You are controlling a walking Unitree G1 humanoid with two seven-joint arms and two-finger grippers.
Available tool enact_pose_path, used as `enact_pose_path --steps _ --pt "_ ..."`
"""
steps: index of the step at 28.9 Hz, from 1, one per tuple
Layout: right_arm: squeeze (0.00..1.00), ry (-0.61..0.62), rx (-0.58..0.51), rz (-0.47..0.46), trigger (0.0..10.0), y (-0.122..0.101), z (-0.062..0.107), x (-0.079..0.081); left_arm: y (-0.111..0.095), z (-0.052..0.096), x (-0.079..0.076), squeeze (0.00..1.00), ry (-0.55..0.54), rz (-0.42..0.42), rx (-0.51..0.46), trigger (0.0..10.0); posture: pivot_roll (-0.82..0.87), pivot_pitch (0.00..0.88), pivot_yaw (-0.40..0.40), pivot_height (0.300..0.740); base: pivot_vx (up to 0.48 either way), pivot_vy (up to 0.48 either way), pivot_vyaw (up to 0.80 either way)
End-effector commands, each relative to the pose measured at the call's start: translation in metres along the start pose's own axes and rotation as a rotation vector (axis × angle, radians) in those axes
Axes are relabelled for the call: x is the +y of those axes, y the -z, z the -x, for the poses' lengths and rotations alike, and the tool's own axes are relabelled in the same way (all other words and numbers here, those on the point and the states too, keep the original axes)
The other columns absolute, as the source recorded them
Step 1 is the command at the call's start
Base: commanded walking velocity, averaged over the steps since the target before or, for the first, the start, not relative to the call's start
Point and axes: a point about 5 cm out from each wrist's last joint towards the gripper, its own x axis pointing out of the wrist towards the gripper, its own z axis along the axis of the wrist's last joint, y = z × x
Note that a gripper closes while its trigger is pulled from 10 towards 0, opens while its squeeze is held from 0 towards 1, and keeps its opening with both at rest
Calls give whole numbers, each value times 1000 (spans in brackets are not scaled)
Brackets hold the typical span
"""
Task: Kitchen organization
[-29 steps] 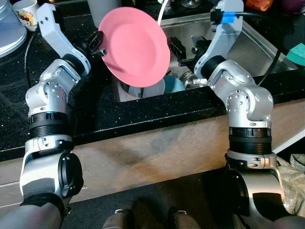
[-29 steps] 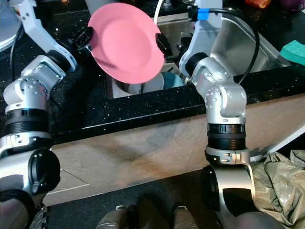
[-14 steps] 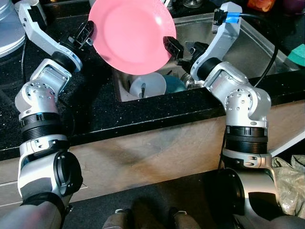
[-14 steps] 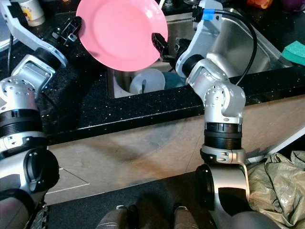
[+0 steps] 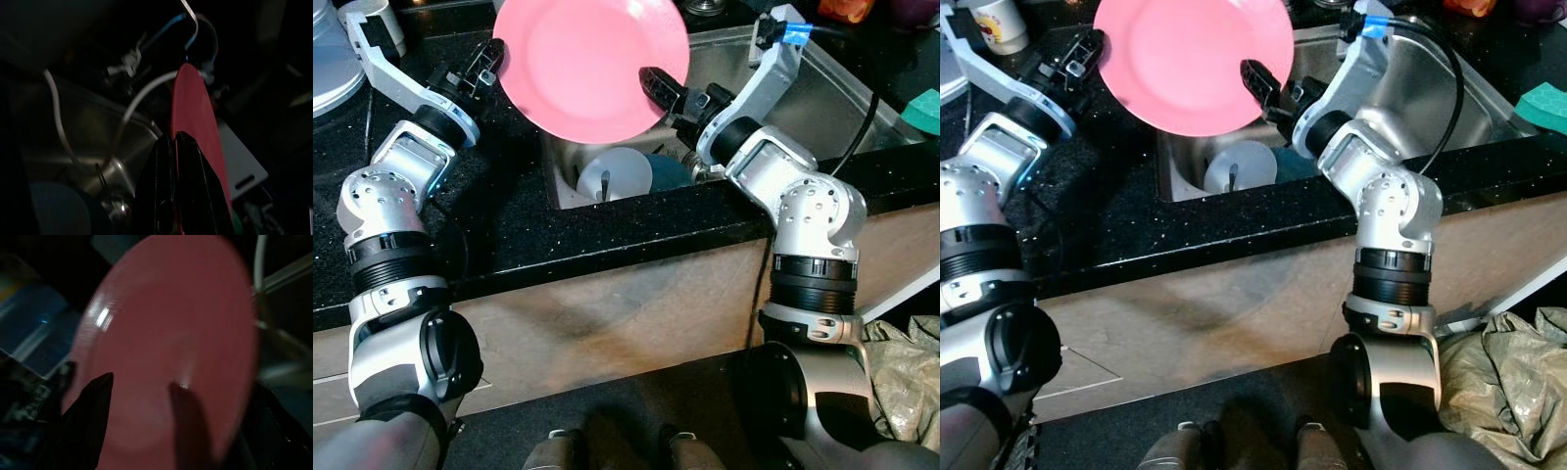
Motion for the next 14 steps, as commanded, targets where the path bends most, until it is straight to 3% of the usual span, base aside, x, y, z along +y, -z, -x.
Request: enact_pose_path --steps 1,2,3,4,14 --pt "0 -48 -14 -51 10000 -5 0 9 4 3 -2 0 18 -9 20 0 27 196 39 740 0 0 0" --pt "0 -51 -18 -63 10000 -5 0 9 5 3 -2 0 20 -8 23 0 27 196 39 740 0 0 0" --pt "0 -50 -30 -84 3882 -7 0 9 6 3 -3 0 22 -6 24 0 26 192 40 740 0 0 0" --pt "0 -47 -33 -86 0 -8 0 8 5 3 -2 0 20 -6 24 0 24 190 41 740 0 0 0" --pt "0 -37 -42 -125 0 -11 1 8 5 4 0 0 -11 -36 48 0 26 193 41 740 0 0 0"
